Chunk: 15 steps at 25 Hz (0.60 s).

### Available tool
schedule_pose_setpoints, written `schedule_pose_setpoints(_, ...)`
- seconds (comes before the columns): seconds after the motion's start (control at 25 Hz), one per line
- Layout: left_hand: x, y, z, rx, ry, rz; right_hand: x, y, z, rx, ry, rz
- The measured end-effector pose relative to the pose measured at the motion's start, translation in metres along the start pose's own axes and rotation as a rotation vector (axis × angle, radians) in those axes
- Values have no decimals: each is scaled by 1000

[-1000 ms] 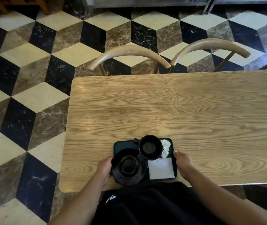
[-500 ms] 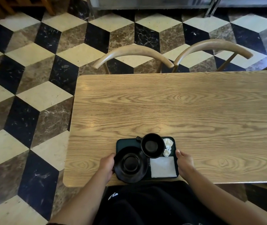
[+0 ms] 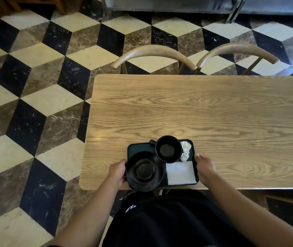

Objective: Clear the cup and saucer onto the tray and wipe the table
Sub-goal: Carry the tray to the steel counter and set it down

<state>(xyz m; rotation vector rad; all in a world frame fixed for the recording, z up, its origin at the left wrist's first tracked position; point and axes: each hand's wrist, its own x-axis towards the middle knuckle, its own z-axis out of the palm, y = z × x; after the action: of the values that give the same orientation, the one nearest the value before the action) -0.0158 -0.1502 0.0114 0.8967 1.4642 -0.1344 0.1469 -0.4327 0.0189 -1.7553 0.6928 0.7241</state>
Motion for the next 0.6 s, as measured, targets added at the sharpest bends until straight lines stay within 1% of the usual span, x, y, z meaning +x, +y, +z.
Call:
schedule_pose_setpoints(0.12, -5, -5, -15, -19, -2, 21, -8, -3, 7, -12, -26, -16)
schedule_pose_setpoints(0.32, -24, -25, -35, -105, 59, 36, -16, -9, 15, -66, -108, -48)
schedule_pose_setpoints(0.52, -49, -56, -55, -237, 129, 2, -19, -14, 32, -187, -169, -93)
schedule_pose_setpoints(0.6, -59, -69, -66, -255, 145, -18, -24, -13, 40, -208, -211, -89)
